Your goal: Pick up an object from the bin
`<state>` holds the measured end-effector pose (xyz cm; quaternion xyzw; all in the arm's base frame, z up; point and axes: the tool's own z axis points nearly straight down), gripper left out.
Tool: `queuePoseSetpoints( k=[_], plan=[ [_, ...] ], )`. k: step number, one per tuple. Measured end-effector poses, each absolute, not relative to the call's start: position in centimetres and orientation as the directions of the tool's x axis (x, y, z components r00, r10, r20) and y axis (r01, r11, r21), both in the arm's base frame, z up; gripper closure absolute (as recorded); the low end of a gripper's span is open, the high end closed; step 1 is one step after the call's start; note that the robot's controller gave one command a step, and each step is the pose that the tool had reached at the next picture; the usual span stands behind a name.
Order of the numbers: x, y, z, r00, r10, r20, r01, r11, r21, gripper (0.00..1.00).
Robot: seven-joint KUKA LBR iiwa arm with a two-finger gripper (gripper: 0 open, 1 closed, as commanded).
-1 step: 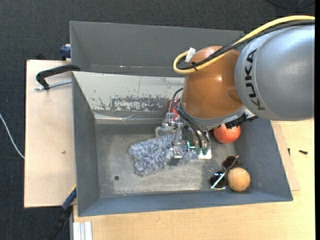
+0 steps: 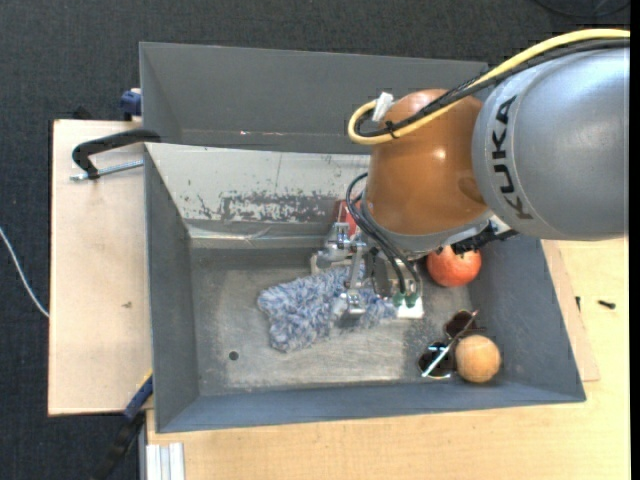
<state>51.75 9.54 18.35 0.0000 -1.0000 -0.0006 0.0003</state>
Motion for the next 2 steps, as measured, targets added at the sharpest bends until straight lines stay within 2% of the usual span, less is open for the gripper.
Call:
queuePoseSetpoints(
  k=[1, 2],
  plan=[
    [53.33, 10.65, 7.82, -0.989, -0.148, -0.006, -0.148, 0.989, 0.001, 1.00],
    [53.33, 10.64, 7.82, -0.989, -0.148, -0.006, -0.148, 0.989, 0.002, 1.00]
  ],
)
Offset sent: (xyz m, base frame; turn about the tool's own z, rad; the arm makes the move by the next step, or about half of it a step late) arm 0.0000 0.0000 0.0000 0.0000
